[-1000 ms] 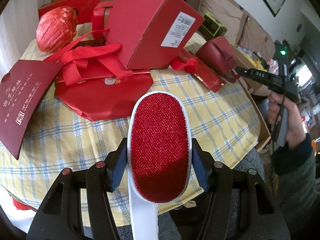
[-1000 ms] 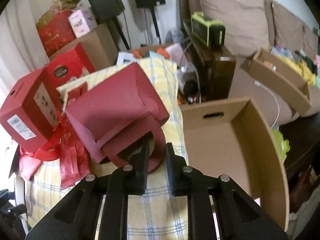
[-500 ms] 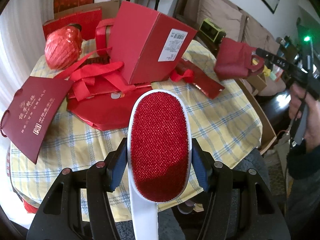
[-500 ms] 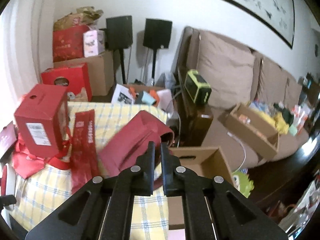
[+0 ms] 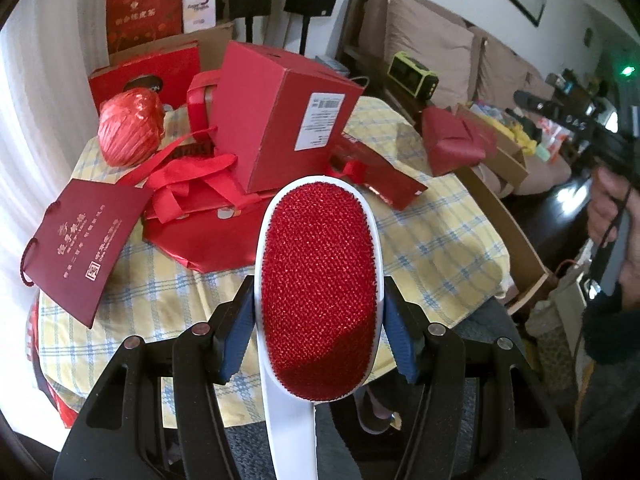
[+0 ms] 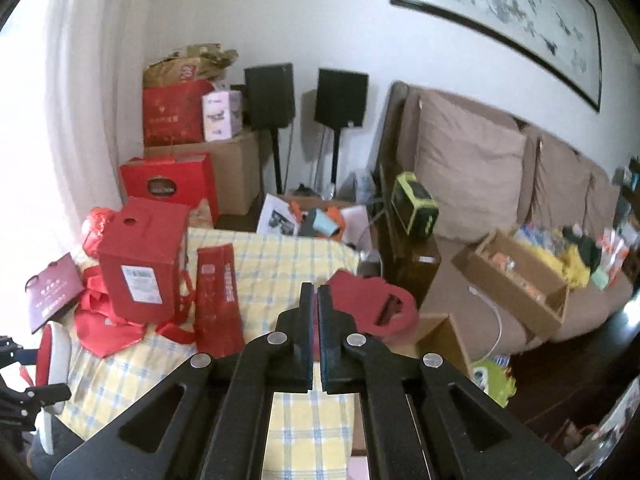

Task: Organize objects
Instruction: 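Grasp the red handbag-shaped box by its handle with the right gripper while left holds roller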

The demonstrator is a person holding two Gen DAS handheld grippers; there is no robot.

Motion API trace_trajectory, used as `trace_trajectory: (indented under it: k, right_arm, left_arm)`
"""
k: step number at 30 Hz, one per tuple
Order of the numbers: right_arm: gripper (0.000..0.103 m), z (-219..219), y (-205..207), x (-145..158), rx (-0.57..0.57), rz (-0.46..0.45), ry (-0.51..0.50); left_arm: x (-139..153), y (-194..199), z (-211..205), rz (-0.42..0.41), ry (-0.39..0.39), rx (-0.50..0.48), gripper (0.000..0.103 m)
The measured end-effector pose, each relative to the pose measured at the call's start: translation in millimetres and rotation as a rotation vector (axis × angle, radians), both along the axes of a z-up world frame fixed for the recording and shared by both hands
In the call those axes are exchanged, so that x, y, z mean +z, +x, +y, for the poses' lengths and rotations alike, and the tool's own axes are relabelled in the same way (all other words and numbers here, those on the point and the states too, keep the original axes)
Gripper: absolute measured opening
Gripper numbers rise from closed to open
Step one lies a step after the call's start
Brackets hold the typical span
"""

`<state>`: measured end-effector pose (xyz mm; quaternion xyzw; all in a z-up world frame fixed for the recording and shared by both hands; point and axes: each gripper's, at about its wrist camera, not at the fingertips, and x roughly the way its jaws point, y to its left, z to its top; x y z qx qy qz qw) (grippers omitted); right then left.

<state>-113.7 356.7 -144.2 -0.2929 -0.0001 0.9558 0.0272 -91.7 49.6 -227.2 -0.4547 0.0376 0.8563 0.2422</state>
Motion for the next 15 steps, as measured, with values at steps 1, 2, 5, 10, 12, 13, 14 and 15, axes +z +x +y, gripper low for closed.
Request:
trace_trajectory:
  k: [1, 2, 5, 10, 12, 13, 14, 15]
  right_arm:
    - [0.002, 12.0, 0.5, -4.4, -0.025, -0.007, -0.047]
    - [0.002, 24.8, 1.0, -9.2, -0.052, -0.017, -0.097]
    - [0.008, 72.4, 2.8, -31.2, -0.166, -0.054, -0.24]
    - [0.008, 108.9, 13.6, -55.1, -0.224, -0.1, -0.267]
    - [0.008, 111.9, 17.1, -58.6, -0.22, -0.109, -0.256]
    - [0.008, 113.6, 20.1, -60.6, -0.22, -0.113, -0.25]
    - [0.008, 115.6, 22.4, -63.0, -0.224, -0.116, -0.243]
    - [0.008, 118.0, 24.7, -66.3, -0.229, -0.121, -0.239]
  left_arm:
    - [0.3, 0.5, 0.4, 0.002, -0.001, -0.002, 0.056]
    - [0.5, 0.7, 0.6, 0.002, -0.001, -0.002, 0.056]
    - [-1.7, -0.9, 0.3, -0.007, -0.003, 0.004, 0.056]
    - [-8.6, -4.7, -1.1, -0.02, -0.008, 0.013, 0.056]
    - [-10.7, -4.9, 0.2, -0.023, -0.013, 0.011, 0.056]
    - [-11.6, -5.2, 0.7, -0.024, -0.016, 0.009, 0.056]
    - [-12.5, -5.4, 1.5, -0.024, -0.02, 0.008, 0.056]
    - [-12.8, -4.9, 2.7, -0.024, -0.023, 0.007, 0.056]
